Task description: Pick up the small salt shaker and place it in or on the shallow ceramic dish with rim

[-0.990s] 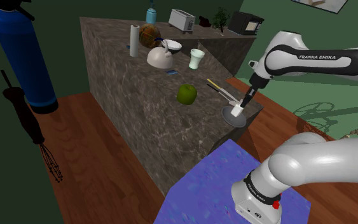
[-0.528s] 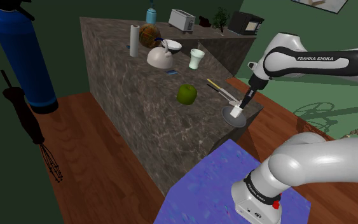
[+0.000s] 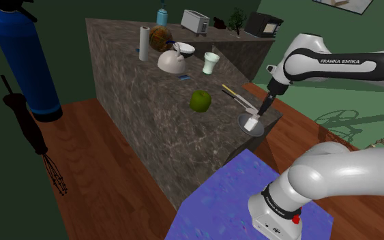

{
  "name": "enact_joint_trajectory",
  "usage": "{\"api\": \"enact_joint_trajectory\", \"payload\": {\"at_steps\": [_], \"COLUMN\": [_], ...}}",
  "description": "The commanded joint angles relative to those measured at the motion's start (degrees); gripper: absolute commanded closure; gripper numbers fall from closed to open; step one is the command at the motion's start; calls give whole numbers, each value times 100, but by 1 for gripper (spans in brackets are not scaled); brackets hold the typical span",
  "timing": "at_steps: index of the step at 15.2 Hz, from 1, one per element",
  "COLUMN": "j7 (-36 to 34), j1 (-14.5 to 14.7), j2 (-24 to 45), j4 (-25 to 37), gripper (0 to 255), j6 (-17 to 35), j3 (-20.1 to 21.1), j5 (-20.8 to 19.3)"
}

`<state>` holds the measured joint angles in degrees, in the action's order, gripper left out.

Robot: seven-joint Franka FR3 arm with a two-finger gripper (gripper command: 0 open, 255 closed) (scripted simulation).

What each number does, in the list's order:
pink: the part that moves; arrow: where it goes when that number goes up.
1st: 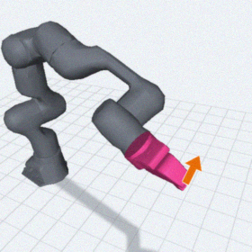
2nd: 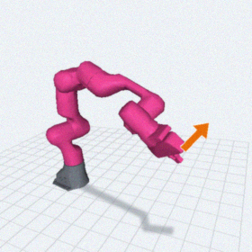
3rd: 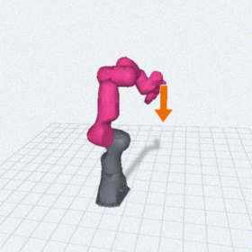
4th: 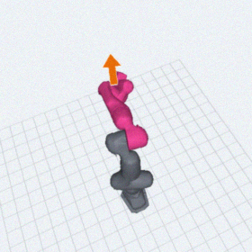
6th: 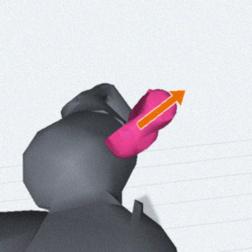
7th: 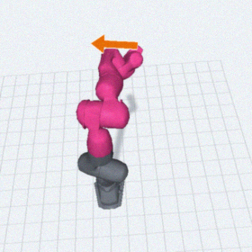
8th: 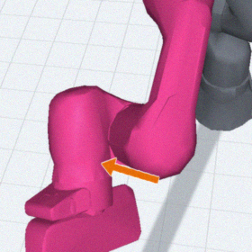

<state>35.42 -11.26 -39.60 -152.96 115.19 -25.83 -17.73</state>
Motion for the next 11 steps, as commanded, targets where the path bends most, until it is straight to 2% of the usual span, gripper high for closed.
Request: {"api": "enact_joint_trajectory", "payload": {"at_steps": [1, 3, 11], "j7": [6, 16, 16], "j1": [15, 36, 36], "j2": [-107, -191, -191], "j4": [230, 518, 518], "gripper": [0, 0, 0], "j6": [-340, -711, -711], "j3": [88, 183, 183], "j5": [65, 139, 140]}}
